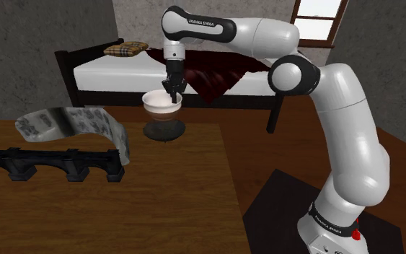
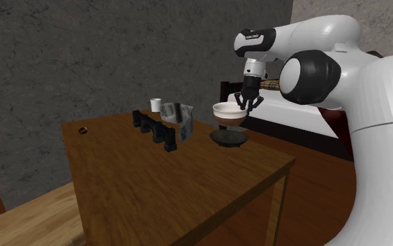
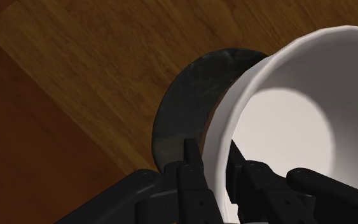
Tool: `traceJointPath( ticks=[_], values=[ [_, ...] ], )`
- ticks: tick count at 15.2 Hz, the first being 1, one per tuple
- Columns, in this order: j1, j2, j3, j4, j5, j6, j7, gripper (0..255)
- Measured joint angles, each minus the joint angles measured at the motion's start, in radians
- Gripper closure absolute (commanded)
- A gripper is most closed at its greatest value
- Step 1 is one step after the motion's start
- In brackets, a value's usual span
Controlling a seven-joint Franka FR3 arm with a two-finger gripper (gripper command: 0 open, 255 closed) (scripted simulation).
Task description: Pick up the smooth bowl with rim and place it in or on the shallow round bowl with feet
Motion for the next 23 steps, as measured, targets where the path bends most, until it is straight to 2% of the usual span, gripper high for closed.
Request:
traceJointPath(
  ticks=[10, 18, 19, 23],
  values=[
    [-0.015, -0.047, -0.002, -0.214, 0.006, 0.165, -0.023, 255],
    [-0.016, -0.050, -0.002, -0.242, 0.006, 0.190, -0.026, 255],
    [-0.016, -0.050, -0.002, -0.242, 0.006, 0.190, -0.026, 0],
    [-0.016, -0.051, -0.002, -0.241, 0.006, 0.190, -0.026, 0]
  ],
)
